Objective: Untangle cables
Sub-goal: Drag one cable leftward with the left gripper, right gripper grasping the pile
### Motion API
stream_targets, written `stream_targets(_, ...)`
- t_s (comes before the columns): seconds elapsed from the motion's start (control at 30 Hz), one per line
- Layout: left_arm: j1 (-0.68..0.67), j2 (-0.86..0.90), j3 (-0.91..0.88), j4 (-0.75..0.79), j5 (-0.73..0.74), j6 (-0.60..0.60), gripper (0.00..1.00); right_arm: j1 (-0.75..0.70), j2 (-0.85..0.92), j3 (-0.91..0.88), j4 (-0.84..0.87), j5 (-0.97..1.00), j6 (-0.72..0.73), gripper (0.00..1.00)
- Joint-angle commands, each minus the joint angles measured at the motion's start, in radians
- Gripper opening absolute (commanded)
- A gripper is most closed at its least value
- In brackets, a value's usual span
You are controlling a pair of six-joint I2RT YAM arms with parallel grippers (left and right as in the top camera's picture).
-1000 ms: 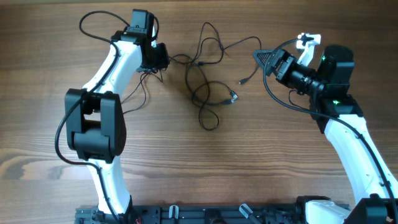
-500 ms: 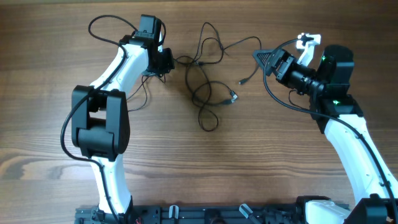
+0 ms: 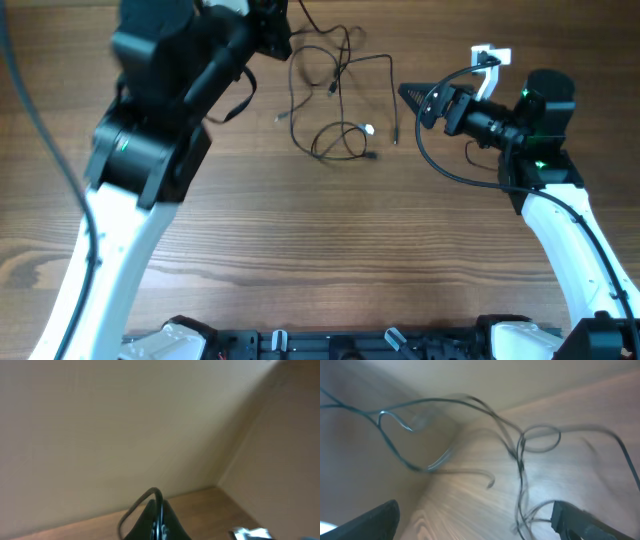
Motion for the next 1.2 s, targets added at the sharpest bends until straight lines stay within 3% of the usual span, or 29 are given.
stream_targets(0.0,-0.072,-0.109,0.004,0.100,0.012,0.020,0.04,-0.001,-0.002,0.005,0.137,-0.090,0.146,1.00)
stream_targets(0.2,-0.108,-0.129,0.004,0.136,0.034,0.020,0.04,0.000,-0.002,0.005,0.369,-0.196,0.339,1.00)
stream_targets(0.4,-0.122,-0.127,0.004,0.214,0.061,0.019,0.04,0.000,-0.002,0.005,0.376,-0.303,0.381,1.00)
stream_targets(0.5,-0.122,-0.125,0.004,0.214,0.077,0.019,0.04,0.001,-0.002,0.005,0.363,-0.303,0.549,1.00)
stream_targets(0.63,-0.138,-0.120,0.004,0.216,0.080,0.016,0.04,0.021,0.000,0.005,0.361,-0.240,0.646,1.00)
stream_targets(0.77,-0.163,-0.108,0.004,0.256,0.080,0.016,0.04,0.096,0.001,0.005,0.343,-0.189,0.637,1.00)
stream_targets(0.93,-0.219,-0.106,0.004,0.322,0.080,0.016,0.04,0.206,0.007,0.005,0.097,0.023,0.529,1.00)
stream_targets(1.17,-0.242,-0.102,0.004,0.342,0.084,0.016,0.04,0.342,0.067,0.005,0.096,0.031,0.476,1.00)
